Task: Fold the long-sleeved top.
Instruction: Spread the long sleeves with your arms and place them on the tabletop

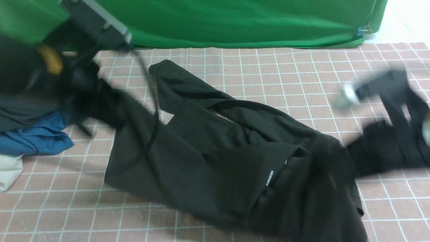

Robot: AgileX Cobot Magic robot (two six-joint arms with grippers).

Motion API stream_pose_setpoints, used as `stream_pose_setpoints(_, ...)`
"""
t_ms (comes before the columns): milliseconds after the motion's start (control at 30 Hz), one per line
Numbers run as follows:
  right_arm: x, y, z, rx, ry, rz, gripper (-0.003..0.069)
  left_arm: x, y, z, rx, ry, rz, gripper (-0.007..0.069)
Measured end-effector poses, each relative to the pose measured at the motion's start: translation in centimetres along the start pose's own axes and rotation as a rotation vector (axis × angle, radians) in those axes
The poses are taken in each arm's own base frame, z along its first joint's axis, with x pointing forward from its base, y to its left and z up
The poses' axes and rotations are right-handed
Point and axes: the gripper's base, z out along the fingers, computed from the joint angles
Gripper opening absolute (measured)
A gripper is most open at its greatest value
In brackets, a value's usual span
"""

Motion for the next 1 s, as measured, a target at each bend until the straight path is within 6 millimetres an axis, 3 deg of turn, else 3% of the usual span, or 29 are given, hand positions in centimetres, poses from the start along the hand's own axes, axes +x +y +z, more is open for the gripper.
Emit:
stream_pose_setpoints(100,-7.1,-3.3,-1.6,0.142,-0.207,-0.023,0.0042,-4.9,5.4,-0.4,-0.150,-0.124,-0.026,0.0032)
stream_pose_setpoints(133,-8.2,-3.8,-2.1,0.163,-0.247,-0.023,0.0042,-5.5,6.2,-0.4,-0.173,-0.141,-0.023,0.0032)
stream_pose_setpoints(167,-13.2,-6.4,-5.7,0.269,-0.463,-0.018,0.0042,-8.4,9.8,-2.4,-0.305,-0.267,-0.012,0.0032)
stream_pose_setpoints(200,-14.9,-7.1,-7.7,0.308,-0.548,-0.019,0.0042,-9.5,11.2,-3.7,-0.366,-0.321,0.001,0.0032)
stream_pose_setpoints(233,-15.3,-7.3,-8.1,0.318,-0.564,-0.019,0.0042,-9.8,11.5,-4.1,-0.378,-0.336,0.002,0.0032)
stream_pose_setpoints(267,-17.8,-8.2,-12.4,0.385,-0.707,-0.027,0.0042,-11.8,13.4,-7.6,-0.476,-0.441,0.008,0.0032)
stream_pose_setpoints(333,-19.6,-8.1,-17.9,0.446,-0.856,-0.048,0.0042,-13.5,14.5,-12.5,-0.559,-0.567,0.016,0.0032)
stream_pose_setpoints(367,-20.3,-7.3,-22.2,0.487,-0.963,-0.080,0.0042,-14.2,14.4,-16.6,-0.603,-0.674,0.028,0.0032)
stream_pose_setpoints(400,-20.2,-7.2,-22.2,0.488,-0.960,-0.081,0.0042,-14.3,14.3,-17.2,-0.609,-0.687,0.041,0.0032)
stream_pose_setpoints(467,-19.9,-4.9,-28.5,0.532,-1.106,-0.139,0.0042,-14.4,12.9,-22.8,-0.636,-0.818,0.117,0.0032)
stream_pose_setpoints(533,-18.9,-3.4,-31.4,0.546,-1.136,-0.169,0.0042,-13.8,11.5,-25.4,-0.612,-0.846,0.190,0.0032)
stream_pose_setpoints(633,-17.5,-2.5,-32.4,0.529,-1.061,-0.169,0.0042,-12.7,10.4,-25.1,-0.544,-0.755,0.233,0.0032)
stream_pose_setpoints(700,-16.4,-2.6,-31.0,0.493,-0.899,-0.144,0.0042,-11.3,9.7,-22.2,-0.454,-0.560,0.243,0.0032)
stream_pose_setpoints(867,-13.5,-4.2,-24.2,0.382,-0.474,-0.053,0.0042,-6.7,7.2,-13.8,-0.232,-0.134,0.209,0.0032)
stream_pose_setpoints(900,-11.5,-4.8,-20.8,0.325,-0.319,0.009,0.0042,-4.0,5.6,-11.1,-0.149,-0.002,0.170,0.0032)
stream_pose_setpoints(1000,-6.7,-4.8,-16.1,0.236,-0.111,0.114,0.0042,0.9,2.5,-8.5,-0.054,0.137,0.112,0.0032)
